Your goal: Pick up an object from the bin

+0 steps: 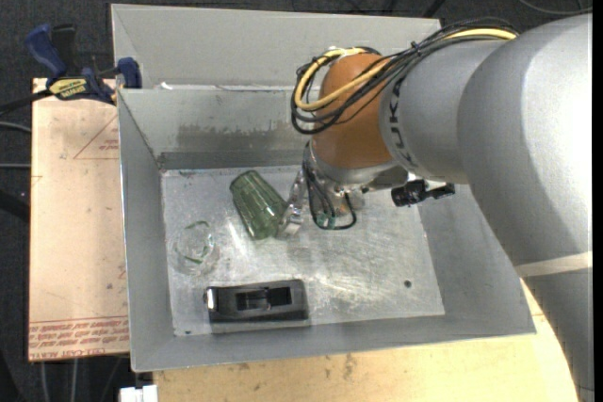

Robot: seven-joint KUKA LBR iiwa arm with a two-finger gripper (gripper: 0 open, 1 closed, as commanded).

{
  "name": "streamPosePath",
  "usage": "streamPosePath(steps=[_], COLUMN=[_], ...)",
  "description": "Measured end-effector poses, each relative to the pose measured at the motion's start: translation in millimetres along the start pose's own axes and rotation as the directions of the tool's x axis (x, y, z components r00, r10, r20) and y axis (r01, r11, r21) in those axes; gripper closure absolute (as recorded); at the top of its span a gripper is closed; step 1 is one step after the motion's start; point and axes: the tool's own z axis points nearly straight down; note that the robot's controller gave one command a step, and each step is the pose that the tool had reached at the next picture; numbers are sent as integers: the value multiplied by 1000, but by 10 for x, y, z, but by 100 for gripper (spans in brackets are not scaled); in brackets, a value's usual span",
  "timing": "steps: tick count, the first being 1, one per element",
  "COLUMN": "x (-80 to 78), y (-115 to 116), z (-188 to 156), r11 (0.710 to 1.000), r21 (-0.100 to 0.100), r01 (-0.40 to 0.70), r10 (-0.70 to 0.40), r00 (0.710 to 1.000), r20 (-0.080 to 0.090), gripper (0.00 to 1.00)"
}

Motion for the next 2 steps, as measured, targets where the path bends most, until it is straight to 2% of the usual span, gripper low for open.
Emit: streamPosePath(steps=[2], x=[11], y=[-27], z=[-343], r11=[1000], r21=[8], r01=[0], r10=[0], r00=[1000], r20=[-3], gripper=[100])
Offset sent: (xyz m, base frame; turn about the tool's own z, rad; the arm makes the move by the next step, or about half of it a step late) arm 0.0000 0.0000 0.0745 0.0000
